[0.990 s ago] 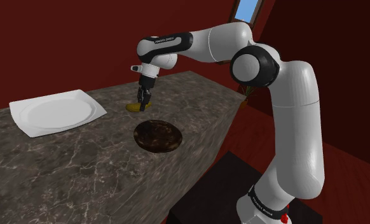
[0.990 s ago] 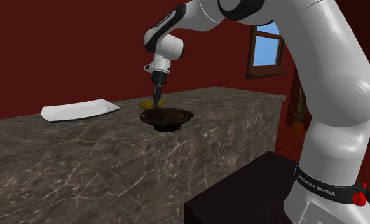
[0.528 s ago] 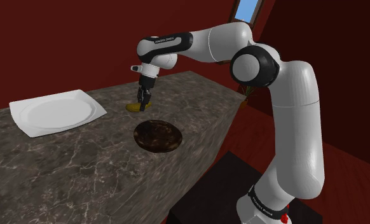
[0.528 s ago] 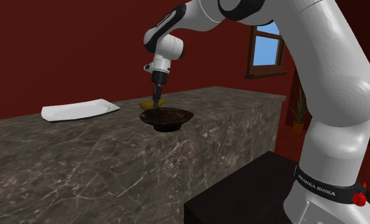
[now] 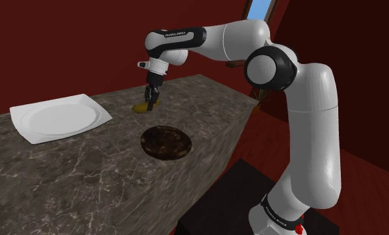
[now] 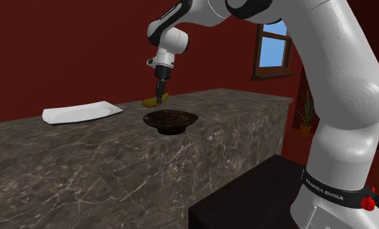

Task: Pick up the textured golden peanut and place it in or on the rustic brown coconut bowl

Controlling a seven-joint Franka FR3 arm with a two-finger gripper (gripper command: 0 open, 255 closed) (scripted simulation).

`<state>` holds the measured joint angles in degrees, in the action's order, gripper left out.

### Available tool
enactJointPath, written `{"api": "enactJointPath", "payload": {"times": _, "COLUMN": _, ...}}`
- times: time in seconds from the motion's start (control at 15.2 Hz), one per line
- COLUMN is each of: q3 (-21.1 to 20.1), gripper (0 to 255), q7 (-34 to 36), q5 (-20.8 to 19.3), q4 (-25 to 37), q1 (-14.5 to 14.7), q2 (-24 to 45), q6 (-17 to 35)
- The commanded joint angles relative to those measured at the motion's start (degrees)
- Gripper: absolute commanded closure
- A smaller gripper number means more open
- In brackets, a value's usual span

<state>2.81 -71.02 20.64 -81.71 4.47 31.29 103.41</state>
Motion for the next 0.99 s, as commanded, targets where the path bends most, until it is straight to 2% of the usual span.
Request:
{"api": "enactJointPath", "payload": {"times": 0.0, "q3": 0.0, "gripper": 255, "q7": 0.4, "q5": -0.1, "q4": 0.4, "q1": 0.0, "q2": -0.7, "q6": -1.1}}
{"api": "enactJointPath", "payload": {"times": 0.92, "q3": 0.1, "gripper": 255, "q7": 3.3, "q5": -0.7, "q4": 8.7, "q1": -0.4, "q2": -2.2, "q6": -10.4}}
